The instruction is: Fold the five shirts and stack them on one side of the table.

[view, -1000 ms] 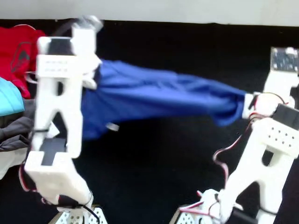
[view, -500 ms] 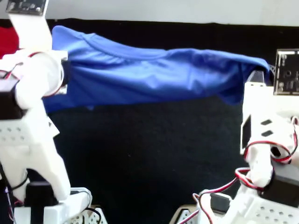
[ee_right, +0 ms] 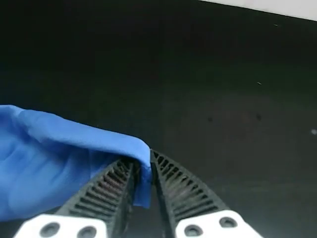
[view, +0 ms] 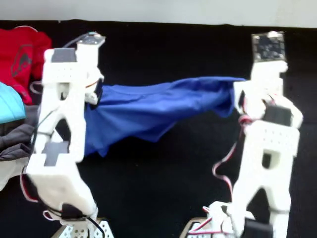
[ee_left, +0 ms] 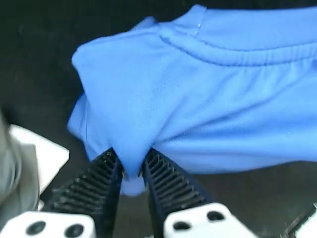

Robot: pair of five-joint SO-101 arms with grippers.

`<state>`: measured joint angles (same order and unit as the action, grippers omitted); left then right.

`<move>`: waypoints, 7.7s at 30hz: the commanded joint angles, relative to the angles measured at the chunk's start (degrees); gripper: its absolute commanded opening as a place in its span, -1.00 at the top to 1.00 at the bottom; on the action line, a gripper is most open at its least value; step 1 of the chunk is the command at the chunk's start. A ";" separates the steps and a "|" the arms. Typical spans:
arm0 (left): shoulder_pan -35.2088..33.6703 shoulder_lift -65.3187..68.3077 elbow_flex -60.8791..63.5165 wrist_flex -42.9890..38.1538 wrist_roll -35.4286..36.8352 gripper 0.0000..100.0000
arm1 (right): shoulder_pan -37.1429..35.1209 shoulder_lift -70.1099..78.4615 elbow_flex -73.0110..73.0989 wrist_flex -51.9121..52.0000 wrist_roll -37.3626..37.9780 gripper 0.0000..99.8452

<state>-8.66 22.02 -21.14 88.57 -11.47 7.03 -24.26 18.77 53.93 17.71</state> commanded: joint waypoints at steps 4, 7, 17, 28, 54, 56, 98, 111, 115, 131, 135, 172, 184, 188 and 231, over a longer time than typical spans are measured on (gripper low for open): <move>-0.84 9.45 -21.93 2.29 0.97 0.58 | -1.98 8.84 -3.38 -8.04 0.09 0.99; -1.63 9.54 -31.43 7.65 5.80 0.57 | -1.80 11.30 -7.78 -7.87 -1.23 0.99; 4.79 -1.45 -17.63 13.89 6.77 0.57 | -1.54 12.18 -15.78 -6.73 -7.47 0.99; 23.60 -18.51 35.74 -0.88 -8.53 0.57 | -1.63 12.18 -17.54 -6.64 -7.38 0.99; -3.56 4.09 -2.95 -20.48 1.76 0.57 | -1.45 10.51 -17.54 11.30 -7.56 0.99; -2.07 4.09 -6.46 -16.26 2.02 0.57 | -1.45 11.30 -17.54 9.01 -7.56 0.99; 26.07 23.69 -12.00 -6.42 5.36 0.56 | 3.56 22.11 -17.71 0.22 -7.56 0.99; 18.24 21.49 -25.54 10.90 5.01 0.98 | 4.97 22.02 -18.15 11.56 -7.56 0.99; 13.93 14.55 -28.18 12.66 5.01 0.98 | 6.11 18.24 -18.15 13.49 -7.65 0.99; 17.63 -41.10 1.01 12.75 4.31 0.97 | 10.59 -11.30 -14.20 13.23 -18.55 0.99; 17.71 -39.96 18.07 11.25 -2.20 0.98 | 9.45 -11.30 -2.95 12.70 -20.13 0.99; 4.97 -18.95 40.31 4.57 -23.38 0.64 | -9.36 -11.12 33.98 -0.22 -4.22 0.54; -3.12 -19.47 39.60 4.92 -23.56 0.96 | -11.56 -12.00 34.59 3.82 -3.87 0.97; -3.21 -19.56 34.51 5.98 -23.12 0.98 | -11.74 -12.00 31.87 14.64 0.53 0.99; 5.85 37.32 -34.59 10.37 0.88 0.54 | -16.13 42.59 -8.84 14.81 4.92 0.68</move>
<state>-1.10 57.19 -46.99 99.74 -13.58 -9.67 14.07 17.89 69.67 21.93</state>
